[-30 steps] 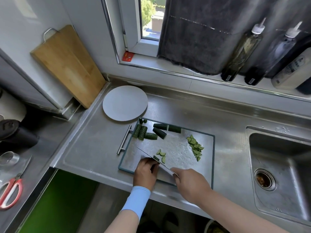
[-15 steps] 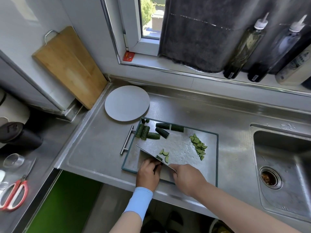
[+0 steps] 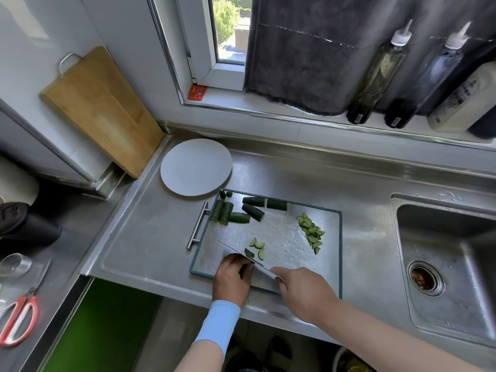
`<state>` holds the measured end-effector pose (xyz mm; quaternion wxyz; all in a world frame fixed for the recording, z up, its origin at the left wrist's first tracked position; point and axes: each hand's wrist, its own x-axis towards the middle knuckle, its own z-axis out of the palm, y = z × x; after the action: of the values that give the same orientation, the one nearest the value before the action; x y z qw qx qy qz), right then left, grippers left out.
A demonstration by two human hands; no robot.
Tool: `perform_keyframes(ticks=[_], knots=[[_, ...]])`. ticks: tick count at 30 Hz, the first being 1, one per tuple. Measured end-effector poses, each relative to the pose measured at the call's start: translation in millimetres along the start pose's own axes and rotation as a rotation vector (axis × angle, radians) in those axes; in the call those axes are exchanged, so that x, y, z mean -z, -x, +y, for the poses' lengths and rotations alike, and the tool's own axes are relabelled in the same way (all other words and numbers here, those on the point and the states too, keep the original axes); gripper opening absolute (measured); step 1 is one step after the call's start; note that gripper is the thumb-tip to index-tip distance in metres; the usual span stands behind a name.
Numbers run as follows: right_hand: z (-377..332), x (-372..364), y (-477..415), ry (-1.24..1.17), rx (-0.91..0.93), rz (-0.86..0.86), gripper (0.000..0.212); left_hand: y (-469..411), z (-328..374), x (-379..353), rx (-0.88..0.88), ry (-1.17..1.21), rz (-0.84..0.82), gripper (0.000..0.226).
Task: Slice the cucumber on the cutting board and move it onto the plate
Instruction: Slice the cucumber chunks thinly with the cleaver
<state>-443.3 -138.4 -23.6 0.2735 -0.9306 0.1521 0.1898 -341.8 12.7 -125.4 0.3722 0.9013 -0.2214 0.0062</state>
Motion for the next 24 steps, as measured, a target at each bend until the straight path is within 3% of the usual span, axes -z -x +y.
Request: perform_keyframes(ticks=[18,24], knots=[[-13,-7,-21,-0.011,-0.015,-0.016,0.024,3,1,-2,-0.011,0.017,0.02,0.023],[-9,-8,-8,-0.011,-0.005,0.002,0.032,4,6,1,0.038,-0.002,0.037,0.019]])
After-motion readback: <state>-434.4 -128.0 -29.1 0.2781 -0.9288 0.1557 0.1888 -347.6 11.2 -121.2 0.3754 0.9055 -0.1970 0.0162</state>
